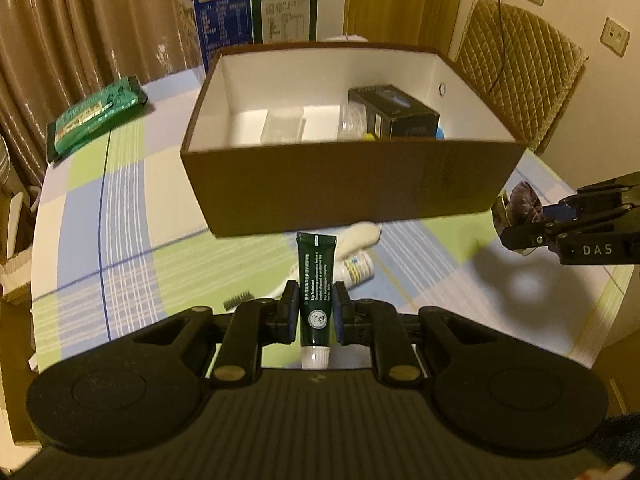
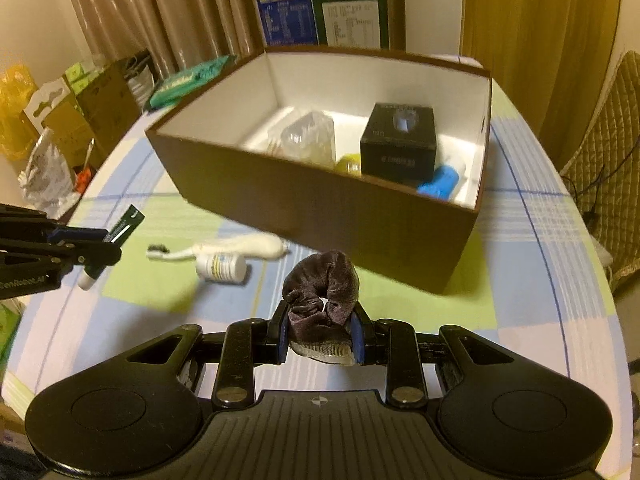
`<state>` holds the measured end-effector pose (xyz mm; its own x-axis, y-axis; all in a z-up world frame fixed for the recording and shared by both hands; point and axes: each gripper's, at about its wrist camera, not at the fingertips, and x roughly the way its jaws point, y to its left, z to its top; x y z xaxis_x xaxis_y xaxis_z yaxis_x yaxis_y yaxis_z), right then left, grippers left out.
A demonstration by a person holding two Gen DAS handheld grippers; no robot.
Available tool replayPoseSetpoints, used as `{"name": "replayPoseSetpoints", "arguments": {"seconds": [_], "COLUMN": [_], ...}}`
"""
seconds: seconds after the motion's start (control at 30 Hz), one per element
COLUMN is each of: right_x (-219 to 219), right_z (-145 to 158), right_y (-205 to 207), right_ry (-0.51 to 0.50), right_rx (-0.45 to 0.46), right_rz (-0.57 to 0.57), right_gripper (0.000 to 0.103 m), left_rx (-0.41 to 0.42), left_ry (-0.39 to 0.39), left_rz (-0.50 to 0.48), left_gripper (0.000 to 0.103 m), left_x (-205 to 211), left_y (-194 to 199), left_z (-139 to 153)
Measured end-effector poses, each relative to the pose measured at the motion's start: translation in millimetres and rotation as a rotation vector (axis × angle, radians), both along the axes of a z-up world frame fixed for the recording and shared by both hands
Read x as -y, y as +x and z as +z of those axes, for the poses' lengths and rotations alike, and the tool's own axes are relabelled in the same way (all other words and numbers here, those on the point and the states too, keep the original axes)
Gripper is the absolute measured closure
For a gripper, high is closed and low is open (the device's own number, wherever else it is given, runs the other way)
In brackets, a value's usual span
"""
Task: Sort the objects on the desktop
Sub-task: 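Carry the scrunchie and green toothpaste tube toward the cardboard box with both tools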
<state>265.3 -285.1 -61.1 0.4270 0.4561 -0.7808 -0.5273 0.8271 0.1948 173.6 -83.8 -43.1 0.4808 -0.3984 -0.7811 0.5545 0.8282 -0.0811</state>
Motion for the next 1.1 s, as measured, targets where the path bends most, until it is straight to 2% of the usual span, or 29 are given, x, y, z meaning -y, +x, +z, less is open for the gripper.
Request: {"name": "replayPoseSetpoints", "arguments": {"seconds": [0.63,0.93,1.1], "right_x": [0,-3,-11], "right_z": [53,64,55], "right_y": [44,91,121], "right_ry": [0.086,0.053,0.013], "right_rx": [0.117,0.169,0.13], "right_rz": [-0.01,-0.008,0.025], "right_gripper": [0.076,0.076,0.076], "left_rx": [0.109,0.151,0.114], "left_ry": [-0.077,-0.09,-0.092], "left_rz": [0.02,0.032,0.038], "left_gripper": [0.09,0.09,0.09], "left_x": [13,27,38], "left_y": [47,99,137], "left_z": [46,58,51]}}
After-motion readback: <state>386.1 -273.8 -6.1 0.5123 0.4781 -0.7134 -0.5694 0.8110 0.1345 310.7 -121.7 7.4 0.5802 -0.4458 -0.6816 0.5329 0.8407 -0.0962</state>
